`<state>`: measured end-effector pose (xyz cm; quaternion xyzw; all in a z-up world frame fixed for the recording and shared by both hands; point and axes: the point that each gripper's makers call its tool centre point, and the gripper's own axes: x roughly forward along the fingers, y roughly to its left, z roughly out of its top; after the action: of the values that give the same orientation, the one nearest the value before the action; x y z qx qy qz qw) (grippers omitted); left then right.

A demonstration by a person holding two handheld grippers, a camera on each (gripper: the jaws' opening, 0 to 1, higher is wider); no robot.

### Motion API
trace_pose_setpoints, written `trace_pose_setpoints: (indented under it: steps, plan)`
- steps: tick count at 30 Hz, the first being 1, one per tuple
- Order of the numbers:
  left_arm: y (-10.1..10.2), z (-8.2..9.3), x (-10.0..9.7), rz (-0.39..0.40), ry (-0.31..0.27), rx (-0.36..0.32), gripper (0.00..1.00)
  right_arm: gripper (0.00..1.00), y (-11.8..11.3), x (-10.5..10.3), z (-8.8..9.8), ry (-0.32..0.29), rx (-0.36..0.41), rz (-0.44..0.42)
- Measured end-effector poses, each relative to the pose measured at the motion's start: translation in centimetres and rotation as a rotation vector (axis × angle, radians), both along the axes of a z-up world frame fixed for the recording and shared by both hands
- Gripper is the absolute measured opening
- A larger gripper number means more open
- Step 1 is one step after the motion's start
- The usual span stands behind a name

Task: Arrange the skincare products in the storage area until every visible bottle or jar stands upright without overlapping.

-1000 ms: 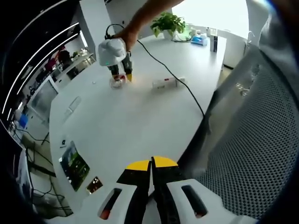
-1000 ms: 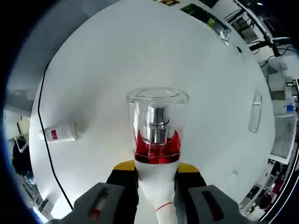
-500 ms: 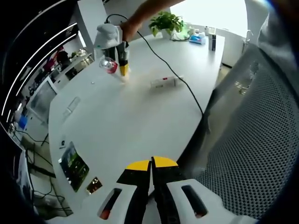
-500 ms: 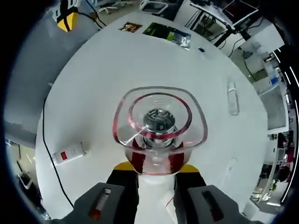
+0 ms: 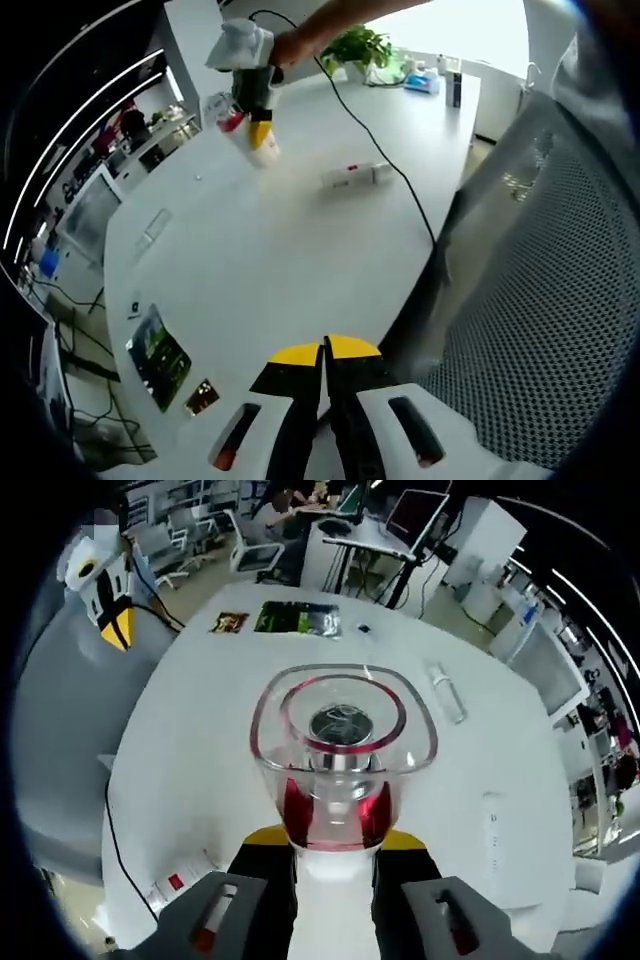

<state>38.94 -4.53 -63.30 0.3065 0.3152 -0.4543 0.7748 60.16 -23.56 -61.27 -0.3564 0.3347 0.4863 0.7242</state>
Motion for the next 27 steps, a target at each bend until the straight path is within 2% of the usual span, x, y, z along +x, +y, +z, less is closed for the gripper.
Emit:
trace_pose_setpoints:
  steps: [8, 13, 16, 20, 24, 27]
  plan:
    - [-0.1, 0.8, 0.5, 0.021, -0.026, -0.031, 0.00, 0.20, 2.3, -1.8, 4.8, 0.005, 0.330, -0.152]
    - [0.0, 1.4, 1.0, 0.048, -0.045, -0.065, 0.01, 0.20, 3.6, -3.9, 8.2, 0.017, 0.522, -0.200]
    - [-0.1, 2.0, 1.3, 0.072, -0.057, -0.101, 0.02, 0.20, 4.6, -6.1, 10.2, 0.029, 0.628, -0.212]
    - [-0.1, 2.3, 1.5, 0.075, -0.068, -0.112, 0.02, 0.20, 5.6, -8.6, 11.3, 0.034, 0.697, -0.219]
    - [-0.4, 2.7, 1.5, 0.066, -0.086, -0.126, 0.04, 0.20, 7.0, -11.6, 11.5, 0.052, 0.762, -0.222]
    - [-0.5, 2.8, 1.5, 0.065, -0.089, -0.134, 0.04, 0.20, 7.9, -13.5, 11.3, 0.068, 0.779, -0.211]
